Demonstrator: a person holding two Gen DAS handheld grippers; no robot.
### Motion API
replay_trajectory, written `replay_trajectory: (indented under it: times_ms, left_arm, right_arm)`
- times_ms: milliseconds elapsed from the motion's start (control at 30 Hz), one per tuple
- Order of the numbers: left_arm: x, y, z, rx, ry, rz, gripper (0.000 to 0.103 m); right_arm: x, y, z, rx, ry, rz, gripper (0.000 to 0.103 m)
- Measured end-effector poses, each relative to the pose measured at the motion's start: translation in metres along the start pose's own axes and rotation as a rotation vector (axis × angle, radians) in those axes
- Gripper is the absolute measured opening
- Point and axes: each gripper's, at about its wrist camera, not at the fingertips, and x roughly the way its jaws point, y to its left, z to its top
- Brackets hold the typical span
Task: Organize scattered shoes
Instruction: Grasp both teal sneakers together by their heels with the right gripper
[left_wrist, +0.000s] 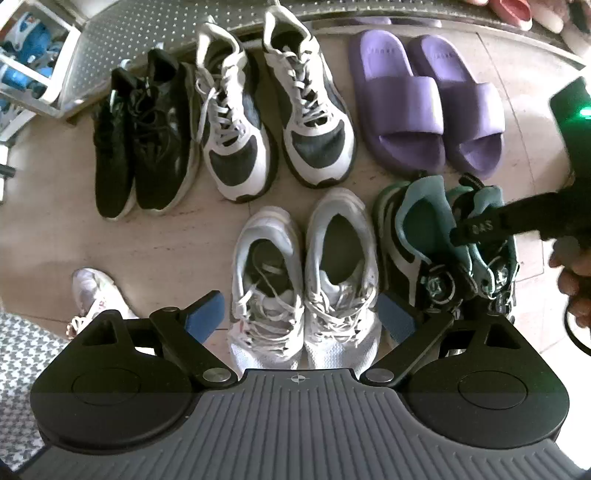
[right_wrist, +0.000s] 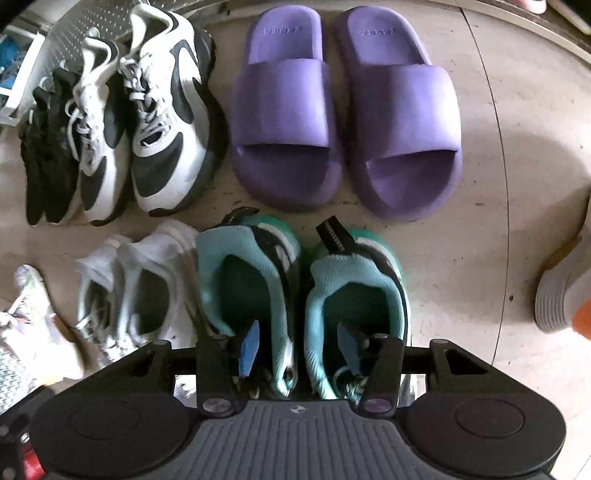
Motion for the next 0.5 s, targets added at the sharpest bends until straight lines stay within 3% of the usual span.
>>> replay_trajectory:
  times_ms: [267,367,400,433,500]
  left_arm:
    - [0.003,0.000,0.001,0.002,0.011,-0.002,0.093]
    - [0.002,0.000,0.002,0.003,0.006,-0.007,0.093]
    - [0.001,-0.001,0.002,0.006,0.006,-0.008,0.093]
    - [0.001,-0.001,0.002,0.008,0.006,-0.009,0.093]
    - [0.001,-0.002,0.003,0.011,0.007,-0.012,0.093]
  right_arm:
    - [0.029,0.000,-0.012,-0.080,0.049,-0.098,0.045]
    - [0.030,-0.003,-0.008,-0.059,0.109,-0.138,0.045]
    - [0.031,-0.004,-0.007,-0.059,0.118,-0.143,0.049]
    - [0.032,-0.005,-0.004,-0.060,0.131,-0.150,0.060]
    - [0.034,-0.009,-0.005,-0.052,0.117,-0.151,0.073]
